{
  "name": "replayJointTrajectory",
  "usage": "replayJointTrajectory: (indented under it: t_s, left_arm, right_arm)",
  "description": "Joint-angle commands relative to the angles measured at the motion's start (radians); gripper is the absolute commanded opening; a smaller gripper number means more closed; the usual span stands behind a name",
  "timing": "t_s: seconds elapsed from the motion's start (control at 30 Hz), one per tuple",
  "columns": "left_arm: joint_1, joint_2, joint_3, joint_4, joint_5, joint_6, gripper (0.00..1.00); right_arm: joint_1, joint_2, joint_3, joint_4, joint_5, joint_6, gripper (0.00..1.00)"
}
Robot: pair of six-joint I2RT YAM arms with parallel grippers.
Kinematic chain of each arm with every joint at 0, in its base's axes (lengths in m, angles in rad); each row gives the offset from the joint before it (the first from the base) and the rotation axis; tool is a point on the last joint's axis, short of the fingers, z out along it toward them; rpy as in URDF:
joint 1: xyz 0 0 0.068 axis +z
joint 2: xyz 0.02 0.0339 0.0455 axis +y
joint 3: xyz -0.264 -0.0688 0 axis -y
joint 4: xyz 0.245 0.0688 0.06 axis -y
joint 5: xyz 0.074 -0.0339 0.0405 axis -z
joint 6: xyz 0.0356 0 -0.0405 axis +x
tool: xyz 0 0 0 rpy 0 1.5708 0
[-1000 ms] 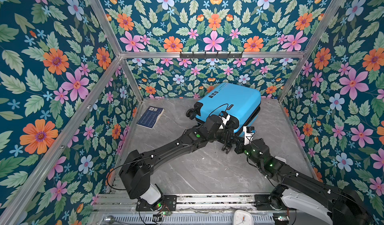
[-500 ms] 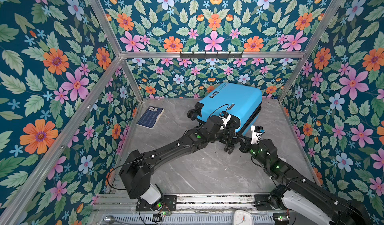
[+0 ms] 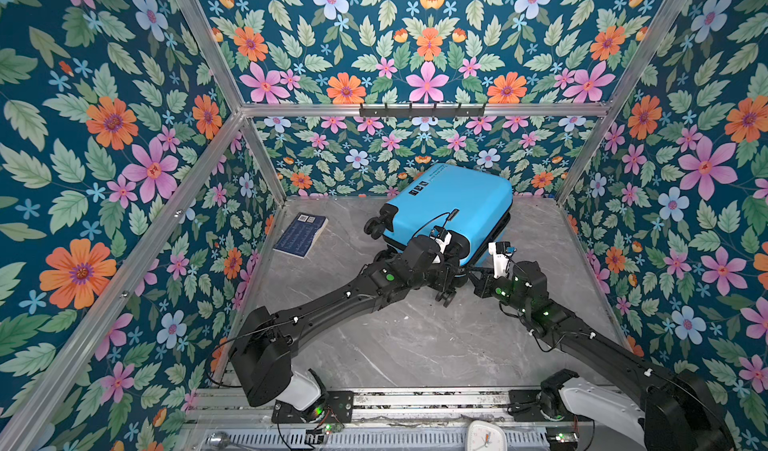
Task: Pack the luggage
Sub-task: 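Grip the wheel corner with the right gripper while the left releases and moves away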
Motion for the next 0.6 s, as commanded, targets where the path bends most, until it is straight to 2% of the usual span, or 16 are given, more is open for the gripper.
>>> replayJointTrajectory:
  t_s: [0.0, 0.13, 0.2, 0.4, 0.43, 0.57]
  left_arm:
    - [-0.002, -0.041, 0.001, -0.077, -0.022, 0.008, 0.0]
    - [-0.002, -0.025, 0.026, -0.064, -0.025, 0.013, 0.0]
    - [0.0, -0.017, 0.037, -0.055, -0.027, 0.014, 0.0]
    - [0.0, 0.009, 0.061, -0.055, -0.043, 0.02, 0.0]
    - [0.001, 0.008, 0.059, -0.058, -0.055, 0.019, 0.06]
    - [0.013, -0.007, 0.052, -0.105, -0.158, 0.025, 0.45]
  right_arm:
    - [-0.037, -0.003, -0.02, 0.039, 0.633, -0.094, 0.0]
    - [-0.035, 0.005, -0.042, 0.101, 0.42, -0.122, 0.0]
    - [-0.023, 0.011, -0.058, 0.132, 0.351, -0.125, 0.0]
    - [0.01, 0.042, -0.078, 0.133, 0.36, -0.099, 0.0]
    - [0.009, 0.05, -0.083, 0.136, 0.356, -0.091, 0.0]
    - [0.009, 0.072, -0.107, 0.171, 0.339, -0.058, 0.0]
